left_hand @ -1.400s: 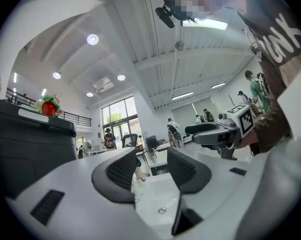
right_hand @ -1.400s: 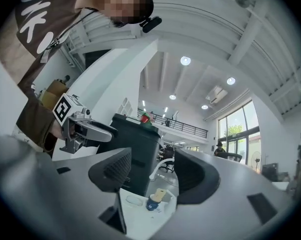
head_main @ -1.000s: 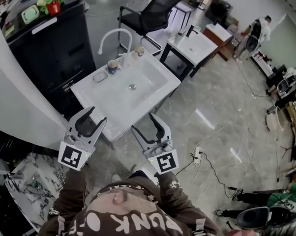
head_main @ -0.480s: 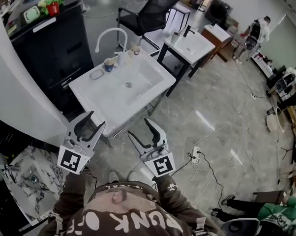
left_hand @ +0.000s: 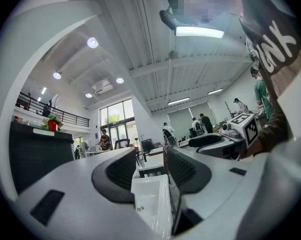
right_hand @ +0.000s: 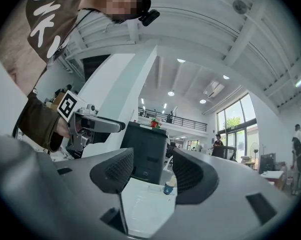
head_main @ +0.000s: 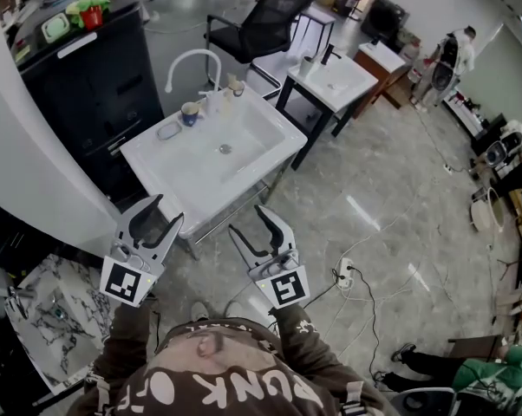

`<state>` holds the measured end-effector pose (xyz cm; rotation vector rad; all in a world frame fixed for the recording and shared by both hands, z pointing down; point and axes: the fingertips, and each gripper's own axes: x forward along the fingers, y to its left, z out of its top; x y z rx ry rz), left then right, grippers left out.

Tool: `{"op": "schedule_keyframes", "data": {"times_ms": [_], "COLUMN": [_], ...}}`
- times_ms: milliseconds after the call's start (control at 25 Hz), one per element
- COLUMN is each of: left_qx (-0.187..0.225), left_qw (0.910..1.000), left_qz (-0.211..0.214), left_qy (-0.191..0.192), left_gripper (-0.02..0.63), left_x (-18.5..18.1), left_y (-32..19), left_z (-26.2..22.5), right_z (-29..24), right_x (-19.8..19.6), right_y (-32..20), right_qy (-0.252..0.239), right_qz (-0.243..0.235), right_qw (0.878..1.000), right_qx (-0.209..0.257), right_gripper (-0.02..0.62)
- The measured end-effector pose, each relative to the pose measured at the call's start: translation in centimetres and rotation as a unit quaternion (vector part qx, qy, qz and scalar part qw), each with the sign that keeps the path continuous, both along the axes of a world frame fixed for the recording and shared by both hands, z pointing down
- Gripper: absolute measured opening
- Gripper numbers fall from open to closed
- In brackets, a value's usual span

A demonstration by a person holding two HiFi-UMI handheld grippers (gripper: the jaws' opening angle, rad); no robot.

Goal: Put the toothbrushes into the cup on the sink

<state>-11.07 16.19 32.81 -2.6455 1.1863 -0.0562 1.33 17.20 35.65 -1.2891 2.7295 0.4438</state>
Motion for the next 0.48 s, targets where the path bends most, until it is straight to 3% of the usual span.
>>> {"op": "schedule_keyframes", "data": {"times_ms": [480], "left_qx": [0.005], "left_qw": [1.0], "left_qz": [-0.008], "left_qy": [-0.003], "left_gripper": [0.183], "left_x": [0.18], "left_y": [0.19], "left_z": [-0.22], "right_z": [-0.34], "right_x": [0.45], "right_y": [-0.05], "right_qy": [-0.004], "right_qz": [-0.002], "right_qw": [1.0], "right_qx": [0.002], "right_gripper": [0.23]}}
